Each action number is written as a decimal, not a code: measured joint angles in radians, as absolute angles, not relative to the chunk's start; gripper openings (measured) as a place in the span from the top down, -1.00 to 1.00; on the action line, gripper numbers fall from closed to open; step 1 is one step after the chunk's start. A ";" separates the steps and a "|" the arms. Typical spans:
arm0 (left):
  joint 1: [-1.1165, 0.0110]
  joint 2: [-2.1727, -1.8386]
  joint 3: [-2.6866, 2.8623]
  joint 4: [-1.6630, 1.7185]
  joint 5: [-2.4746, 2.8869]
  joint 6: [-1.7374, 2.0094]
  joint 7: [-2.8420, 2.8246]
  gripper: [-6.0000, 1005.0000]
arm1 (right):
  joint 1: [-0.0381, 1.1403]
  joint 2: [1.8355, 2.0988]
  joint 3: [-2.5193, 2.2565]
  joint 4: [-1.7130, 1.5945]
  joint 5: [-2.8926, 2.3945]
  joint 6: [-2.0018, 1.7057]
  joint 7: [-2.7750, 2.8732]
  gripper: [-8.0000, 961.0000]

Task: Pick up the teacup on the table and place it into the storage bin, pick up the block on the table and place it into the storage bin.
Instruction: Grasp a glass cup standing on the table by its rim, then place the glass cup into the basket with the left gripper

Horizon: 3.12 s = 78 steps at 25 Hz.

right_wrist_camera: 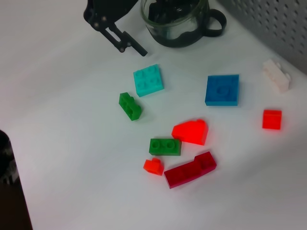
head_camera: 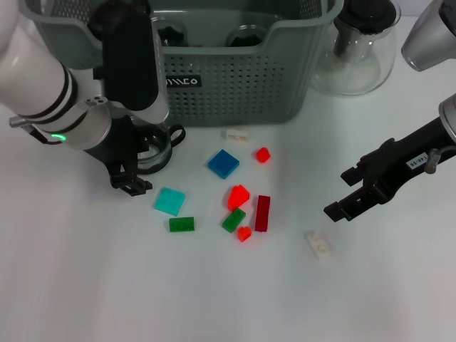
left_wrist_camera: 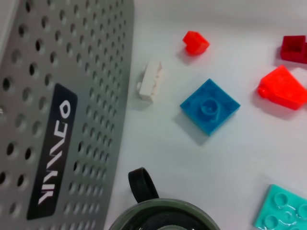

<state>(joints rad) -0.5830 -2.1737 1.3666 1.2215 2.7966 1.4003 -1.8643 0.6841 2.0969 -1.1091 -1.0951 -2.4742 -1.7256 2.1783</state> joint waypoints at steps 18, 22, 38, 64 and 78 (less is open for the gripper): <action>-0.583 -2.175 1.406 1.219 2.842 1.404 -1.929 0.55 | 0.684 2.097 -1.110 -1.104 -2.476 -1.726 2.178 -0.87; -0.578 -2.175 1.390 1.255 2.825 1.452 -1.933 0.81 | 0.684 2.097 -1.108 -1.104 -2.479 -1.726 2.178 -0.87; -0.676 -2.167 1.058 1.629 2.370 1.938 -2.091 0.91 | 0.688 2.096 -1.107 -1.104 -2.478 -1.733 2.180 -0.87; -1.206 -1.921 0.930 0.638 2.705 1.145 -2.419 0.91 | 0.711 2.097 -1.114 -1.095 -2.475 -1.728 2.207 -0.87; -1.178 -2.010 0.946 0.565 2.763 0.965 -2.411 0.91 | 0.717 2.097 -1.114 -1.092 -2.475 -1.725 2.203 -0.87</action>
<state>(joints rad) -1.1777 -2.0096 0.9458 0.5649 2.7629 0.9647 -2.4109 0.7169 2.0970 -1.1136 -1.0924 -2.4755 -1.7245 2.2032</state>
